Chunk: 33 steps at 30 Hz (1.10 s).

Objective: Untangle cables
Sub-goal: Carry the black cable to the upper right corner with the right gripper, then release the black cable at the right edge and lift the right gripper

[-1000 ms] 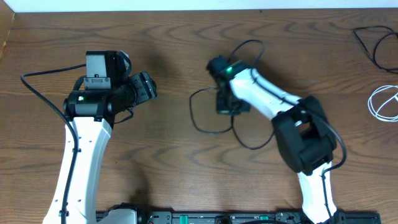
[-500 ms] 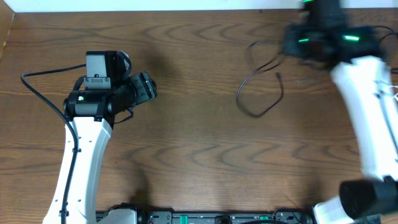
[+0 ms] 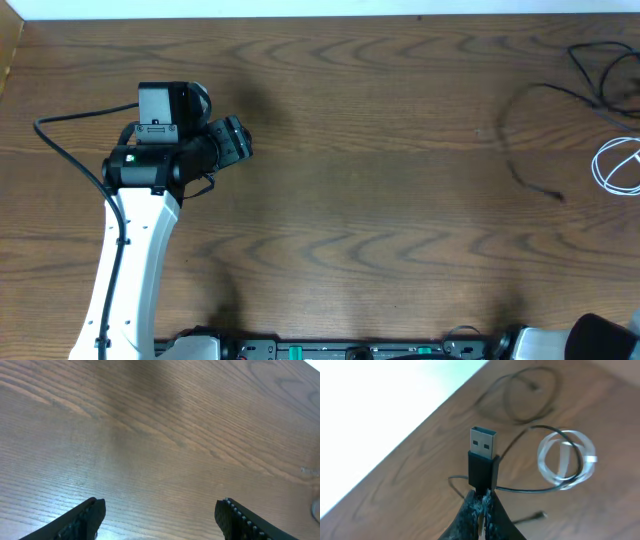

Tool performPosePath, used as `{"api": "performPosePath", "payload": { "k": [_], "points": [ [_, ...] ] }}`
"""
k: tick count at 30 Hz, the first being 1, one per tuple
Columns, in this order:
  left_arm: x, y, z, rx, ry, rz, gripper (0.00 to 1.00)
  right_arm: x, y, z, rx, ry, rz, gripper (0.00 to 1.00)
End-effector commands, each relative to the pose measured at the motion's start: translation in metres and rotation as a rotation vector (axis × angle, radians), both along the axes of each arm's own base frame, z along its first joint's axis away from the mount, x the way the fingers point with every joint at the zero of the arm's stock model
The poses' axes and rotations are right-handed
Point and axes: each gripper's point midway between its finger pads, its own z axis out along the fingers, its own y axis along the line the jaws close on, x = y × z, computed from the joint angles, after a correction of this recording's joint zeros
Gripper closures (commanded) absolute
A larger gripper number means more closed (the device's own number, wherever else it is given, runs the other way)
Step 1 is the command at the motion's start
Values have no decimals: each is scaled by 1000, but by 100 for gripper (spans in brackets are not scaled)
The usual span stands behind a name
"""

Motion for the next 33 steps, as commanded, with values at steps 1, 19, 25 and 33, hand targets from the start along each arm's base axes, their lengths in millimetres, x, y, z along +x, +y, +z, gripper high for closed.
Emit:
{"api": "performPosePath", "payload": {
  "k": [1,19,25,33],
  "points": [
    [1,2,3,5,-3,1,24,-19,-31,11,-22,-25,-81,99],
    [3,2,4,-8,-3,23,24,-77,-168,31,-89,-174,-460,99],
    [2,2,4,-8,-2,23,24,-54,-198,1,-51,-171,-482,99],
    [3,2,4,-8,-3,23,24,-32,-215,-63,40,-72,-465,96]
  ]
}}
